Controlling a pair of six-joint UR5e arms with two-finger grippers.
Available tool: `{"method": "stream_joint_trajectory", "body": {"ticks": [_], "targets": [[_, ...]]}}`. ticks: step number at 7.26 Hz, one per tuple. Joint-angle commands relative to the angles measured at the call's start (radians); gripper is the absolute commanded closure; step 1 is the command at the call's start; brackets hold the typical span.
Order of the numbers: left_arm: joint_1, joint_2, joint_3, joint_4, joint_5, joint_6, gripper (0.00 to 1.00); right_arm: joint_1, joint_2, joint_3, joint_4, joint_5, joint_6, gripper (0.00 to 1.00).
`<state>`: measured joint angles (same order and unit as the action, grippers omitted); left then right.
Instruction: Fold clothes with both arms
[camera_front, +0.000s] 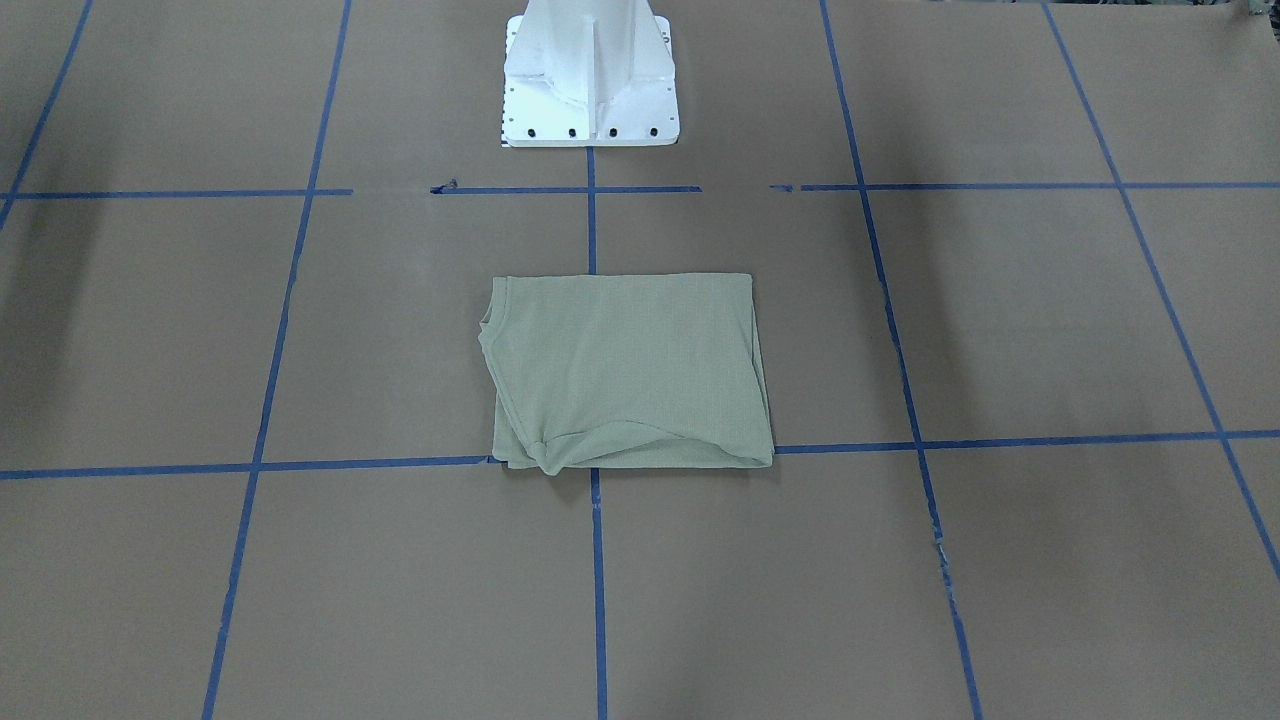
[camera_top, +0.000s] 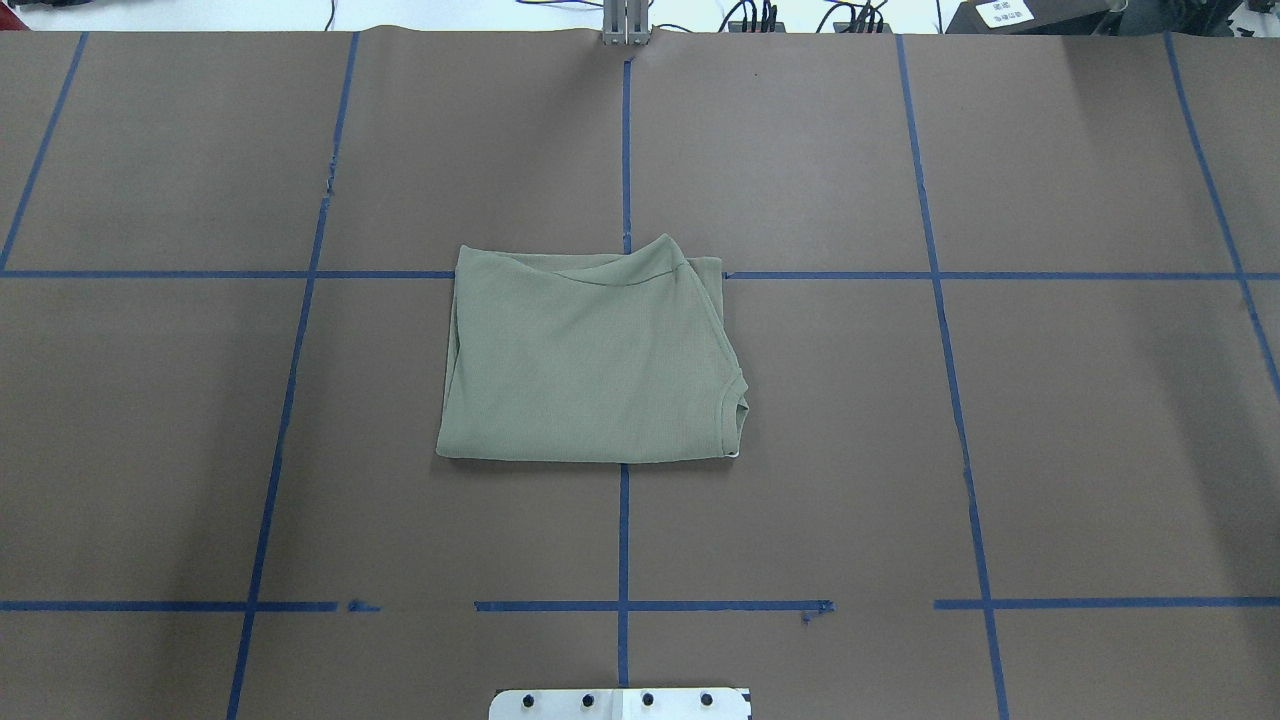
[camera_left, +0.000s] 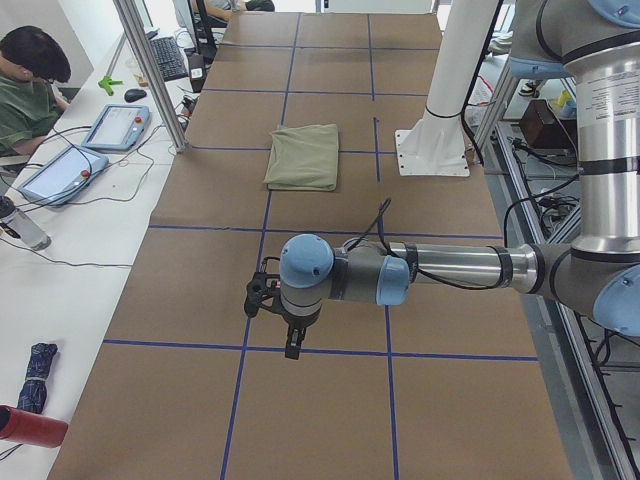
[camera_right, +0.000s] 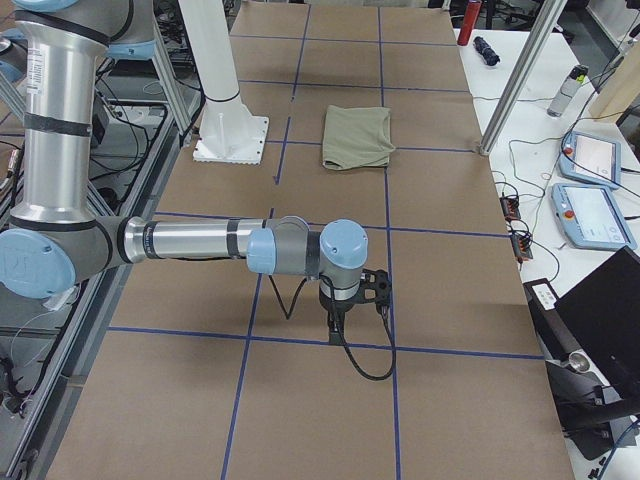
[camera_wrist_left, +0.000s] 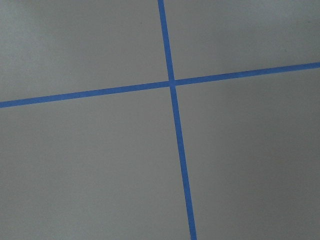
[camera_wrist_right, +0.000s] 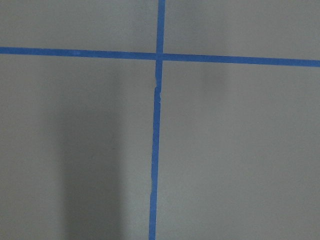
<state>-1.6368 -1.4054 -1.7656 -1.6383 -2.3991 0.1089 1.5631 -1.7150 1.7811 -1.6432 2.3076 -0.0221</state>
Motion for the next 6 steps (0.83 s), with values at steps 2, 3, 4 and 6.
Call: {"method": "stream_joint_trajectory", "body": {"ticks": [2,3,4,6], "targets": [[0.000,0.000,0.002,0.002,0.000,0.000,0.00,0.000,-0.002,-0.003,0.000,-0.008,0.002,0.00],[0.000,0.000,0.005,0.003,0.000,0.000,0.00,0.000,-0.006,-0.005,0.000,-0.010,-0.009,0.00],[0.000,0.000,0.008,0.003,0.000,0.000,0.00,0.000,-0.008,0.006,0.000,-0.011,-0.010,0.00],[0.000,0.022,0.002,0.002,0.000,0.002,0.00,0.000,-0.009,0.000,-0.001,-0.013,-0.006,0.00]]}}
